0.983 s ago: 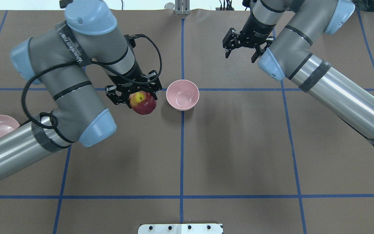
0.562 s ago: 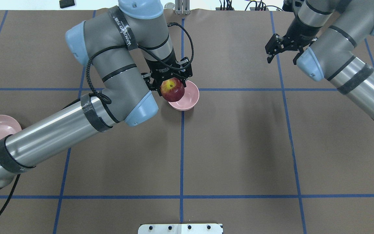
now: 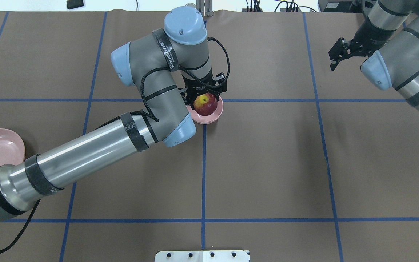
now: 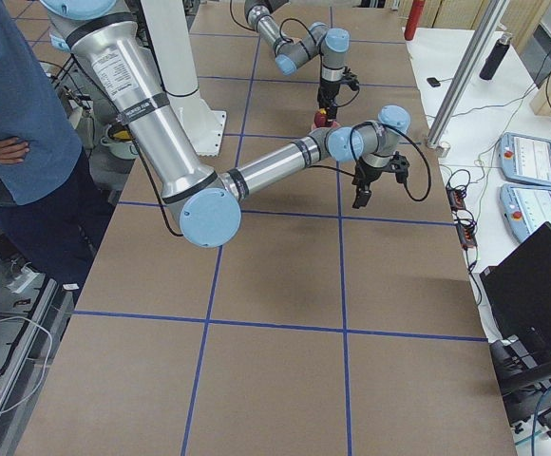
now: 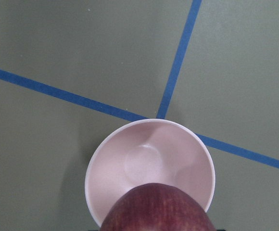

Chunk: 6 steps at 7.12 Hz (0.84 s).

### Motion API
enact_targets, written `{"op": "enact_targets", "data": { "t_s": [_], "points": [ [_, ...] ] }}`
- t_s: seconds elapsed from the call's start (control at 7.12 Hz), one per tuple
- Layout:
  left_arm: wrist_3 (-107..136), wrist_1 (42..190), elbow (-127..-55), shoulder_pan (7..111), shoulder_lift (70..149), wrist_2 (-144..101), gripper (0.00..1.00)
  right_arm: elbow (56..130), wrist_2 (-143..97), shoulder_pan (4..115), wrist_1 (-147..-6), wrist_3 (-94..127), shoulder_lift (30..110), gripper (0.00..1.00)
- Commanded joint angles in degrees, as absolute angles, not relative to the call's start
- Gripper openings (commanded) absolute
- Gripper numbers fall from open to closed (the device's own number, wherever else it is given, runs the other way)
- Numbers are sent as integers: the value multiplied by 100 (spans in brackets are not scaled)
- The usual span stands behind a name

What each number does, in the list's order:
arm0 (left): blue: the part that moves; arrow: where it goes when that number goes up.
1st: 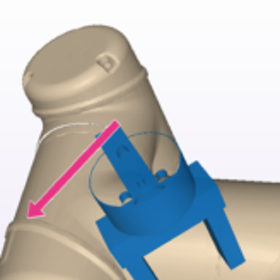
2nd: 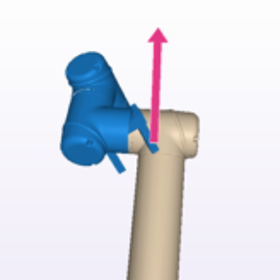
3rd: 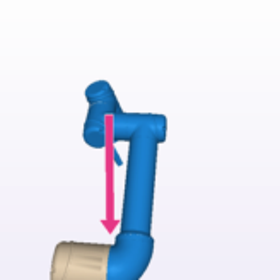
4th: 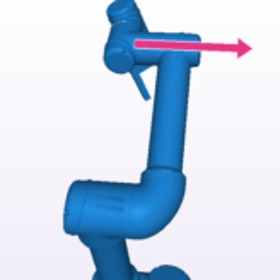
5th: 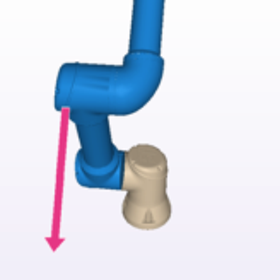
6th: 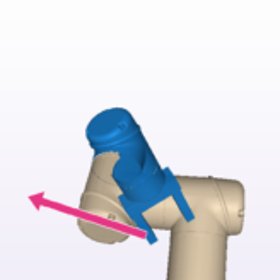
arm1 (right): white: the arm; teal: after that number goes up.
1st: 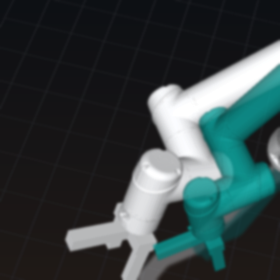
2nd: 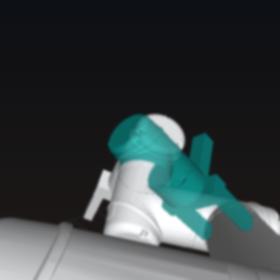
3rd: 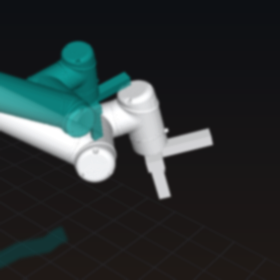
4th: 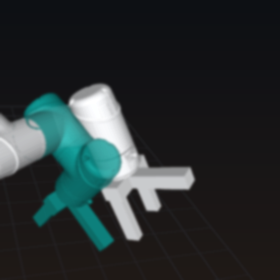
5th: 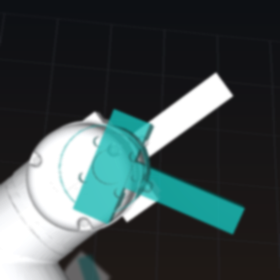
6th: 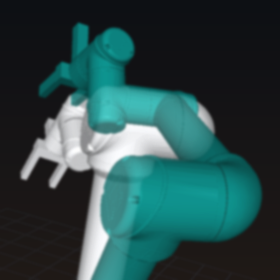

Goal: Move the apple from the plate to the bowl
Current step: 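Lower the apple into the bowl and open the left gripper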

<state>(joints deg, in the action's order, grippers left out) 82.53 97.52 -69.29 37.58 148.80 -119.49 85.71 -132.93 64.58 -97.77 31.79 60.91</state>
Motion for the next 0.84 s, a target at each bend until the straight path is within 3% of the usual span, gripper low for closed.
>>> {"op": "enact_targets", "data": {
  "t_s": [0.0, 0.14, 0.28, 0.42, 0.7],
  "points": [
    [8262, 9835, -6768, 3701, 14880, -11883, 0, 8876, -12824, 6495, -9870, 2840, 6345, 100],
    [8270, 9948, -6689, 3622, 14880, -11744, 0, 8886, -12815, 6495, -9888, 2830, 6372, 100],
    [8497, 10132, -6610, 3612, 14880, -11707, 10, 8903, -12814, 6521, -9879, 2813, 6424, 100],
    [8734, 10404, -6461, 3604, 14889, -11542, 50, 8973, -12814, 6521, -9888, 2795, 6529, 100],
    [8710, 10415, -6468, 3568, 14889, -11418, 99, 9044, -12841, 6565, -9879, 2777, 6653, 100]
  ]
}}
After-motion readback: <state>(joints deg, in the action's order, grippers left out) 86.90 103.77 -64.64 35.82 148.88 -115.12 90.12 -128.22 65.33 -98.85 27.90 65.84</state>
